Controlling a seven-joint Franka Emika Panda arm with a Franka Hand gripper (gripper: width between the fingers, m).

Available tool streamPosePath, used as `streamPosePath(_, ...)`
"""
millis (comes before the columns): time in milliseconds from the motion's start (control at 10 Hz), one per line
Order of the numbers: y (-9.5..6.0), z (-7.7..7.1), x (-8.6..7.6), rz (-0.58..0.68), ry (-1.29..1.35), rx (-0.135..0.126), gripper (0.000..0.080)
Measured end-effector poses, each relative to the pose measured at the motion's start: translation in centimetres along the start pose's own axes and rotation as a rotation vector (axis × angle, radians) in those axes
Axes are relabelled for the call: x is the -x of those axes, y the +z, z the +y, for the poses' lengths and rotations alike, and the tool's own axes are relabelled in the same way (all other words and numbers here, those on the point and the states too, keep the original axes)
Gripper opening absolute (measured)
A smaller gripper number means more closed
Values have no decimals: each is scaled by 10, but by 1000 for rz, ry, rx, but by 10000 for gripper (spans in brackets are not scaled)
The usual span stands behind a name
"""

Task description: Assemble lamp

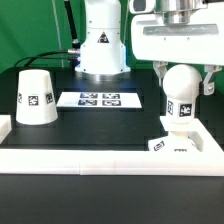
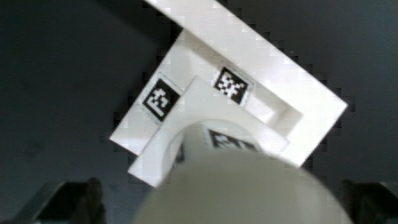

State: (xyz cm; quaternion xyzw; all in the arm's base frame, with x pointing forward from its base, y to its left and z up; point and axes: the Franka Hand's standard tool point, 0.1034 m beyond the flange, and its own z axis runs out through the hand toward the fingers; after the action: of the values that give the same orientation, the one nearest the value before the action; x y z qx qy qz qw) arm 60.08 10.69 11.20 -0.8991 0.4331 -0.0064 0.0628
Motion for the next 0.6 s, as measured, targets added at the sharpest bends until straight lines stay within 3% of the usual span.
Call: streamPosePath(600, 3, -3, -7, 1, -602, 2, 699)
